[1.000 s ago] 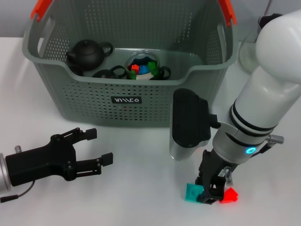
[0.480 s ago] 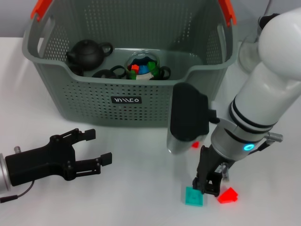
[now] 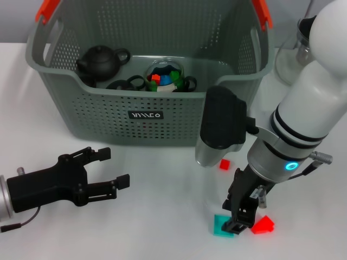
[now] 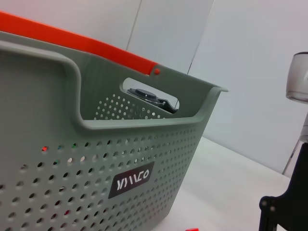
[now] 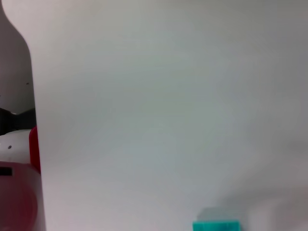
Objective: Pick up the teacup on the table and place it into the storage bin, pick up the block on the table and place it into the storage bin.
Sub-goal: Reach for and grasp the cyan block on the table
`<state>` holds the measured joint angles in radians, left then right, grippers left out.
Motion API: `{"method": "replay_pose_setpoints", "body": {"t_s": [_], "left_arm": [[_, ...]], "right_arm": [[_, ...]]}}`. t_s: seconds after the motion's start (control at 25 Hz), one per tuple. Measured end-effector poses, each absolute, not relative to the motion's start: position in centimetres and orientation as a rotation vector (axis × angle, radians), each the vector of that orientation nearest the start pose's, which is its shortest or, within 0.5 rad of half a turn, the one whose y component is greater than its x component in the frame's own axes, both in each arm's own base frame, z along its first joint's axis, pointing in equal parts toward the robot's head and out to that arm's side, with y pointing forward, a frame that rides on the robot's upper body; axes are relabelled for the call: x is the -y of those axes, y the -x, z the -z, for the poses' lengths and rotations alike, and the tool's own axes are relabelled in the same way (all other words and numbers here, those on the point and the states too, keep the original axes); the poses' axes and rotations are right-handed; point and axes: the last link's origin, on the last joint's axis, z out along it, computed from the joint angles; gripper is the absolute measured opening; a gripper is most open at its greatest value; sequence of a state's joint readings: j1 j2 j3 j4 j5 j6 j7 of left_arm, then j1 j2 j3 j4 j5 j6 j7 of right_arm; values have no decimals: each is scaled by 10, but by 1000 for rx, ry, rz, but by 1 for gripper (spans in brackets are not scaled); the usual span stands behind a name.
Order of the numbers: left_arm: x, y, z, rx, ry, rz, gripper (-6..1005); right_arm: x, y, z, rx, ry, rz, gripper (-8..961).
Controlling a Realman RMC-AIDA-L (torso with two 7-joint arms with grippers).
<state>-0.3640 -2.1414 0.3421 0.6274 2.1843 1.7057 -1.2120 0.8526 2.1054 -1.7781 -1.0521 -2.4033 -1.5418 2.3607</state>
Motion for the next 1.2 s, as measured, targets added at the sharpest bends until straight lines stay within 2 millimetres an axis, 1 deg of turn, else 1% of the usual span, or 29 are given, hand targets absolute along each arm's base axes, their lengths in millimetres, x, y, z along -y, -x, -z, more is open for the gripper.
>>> {"method": "replay_pose_setpoints", "body": {"t_s": [0.16, 0.36, 0.6, 1.2], "left_arm": [[-255, 318, 4, 783, 2566, 814, 932], [-255, 318, 4, 782, 2567, 814, 932], [-256, 319, 4, 786, 2561, 806, 932], [-257, 321, 6, 801, 2554, 790, 932]], "right_arm": [[-319, -133, 97, -326, 3053, 904, 382], [-316, -133, 101, -284, 3055, 928, 599], [-315, -131, 105, -260, 3056, 931, 679], [-313, -135, 113, -240, 3031, 939, 674]]}}
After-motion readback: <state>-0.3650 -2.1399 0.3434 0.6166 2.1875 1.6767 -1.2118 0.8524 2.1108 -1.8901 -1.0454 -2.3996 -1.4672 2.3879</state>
